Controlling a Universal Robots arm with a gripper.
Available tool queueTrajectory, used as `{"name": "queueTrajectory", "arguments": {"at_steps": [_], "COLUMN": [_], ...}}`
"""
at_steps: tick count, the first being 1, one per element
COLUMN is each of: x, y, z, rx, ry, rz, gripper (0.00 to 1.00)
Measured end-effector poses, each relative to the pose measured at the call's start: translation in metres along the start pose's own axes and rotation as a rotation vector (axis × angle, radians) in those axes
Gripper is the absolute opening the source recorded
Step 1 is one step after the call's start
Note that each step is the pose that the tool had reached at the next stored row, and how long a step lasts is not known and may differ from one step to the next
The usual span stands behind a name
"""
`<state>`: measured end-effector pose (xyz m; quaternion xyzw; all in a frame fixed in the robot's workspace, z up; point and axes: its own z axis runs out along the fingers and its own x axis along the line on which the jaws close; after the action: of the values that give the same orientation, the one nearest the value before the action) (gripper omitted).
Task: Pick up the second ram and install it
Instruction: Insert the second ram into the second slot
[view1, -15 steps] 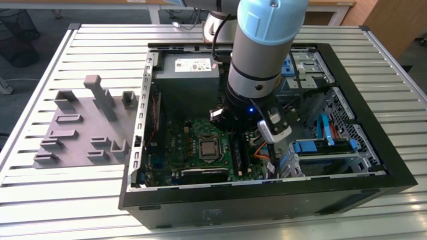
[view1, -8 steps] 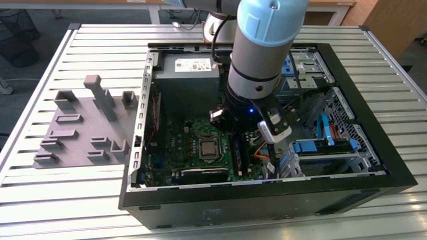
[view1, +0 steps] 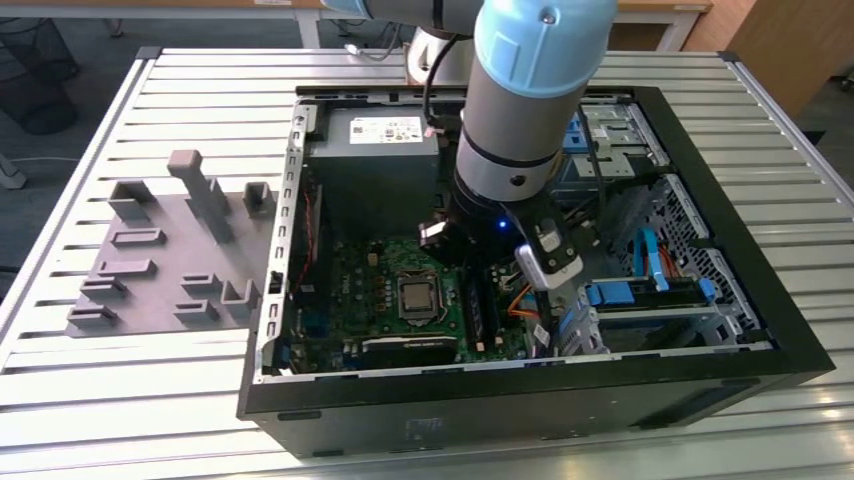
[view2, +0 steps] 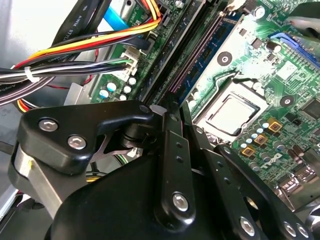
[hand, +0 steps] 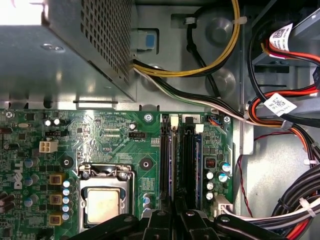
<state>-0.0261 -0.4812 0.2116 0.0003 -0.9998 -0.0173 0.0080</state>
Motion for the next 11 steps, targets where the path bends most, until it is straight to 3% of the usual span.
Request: {"name": "queueTrajectory", "arguments": {"at_steps": [11], "x": [-0.0028], "y": [-0.0002], "z": [0.0000], "rx": [-0.0001], "ry": [-0.0002], "rz": [0.003], "gripper": [0.14]}}
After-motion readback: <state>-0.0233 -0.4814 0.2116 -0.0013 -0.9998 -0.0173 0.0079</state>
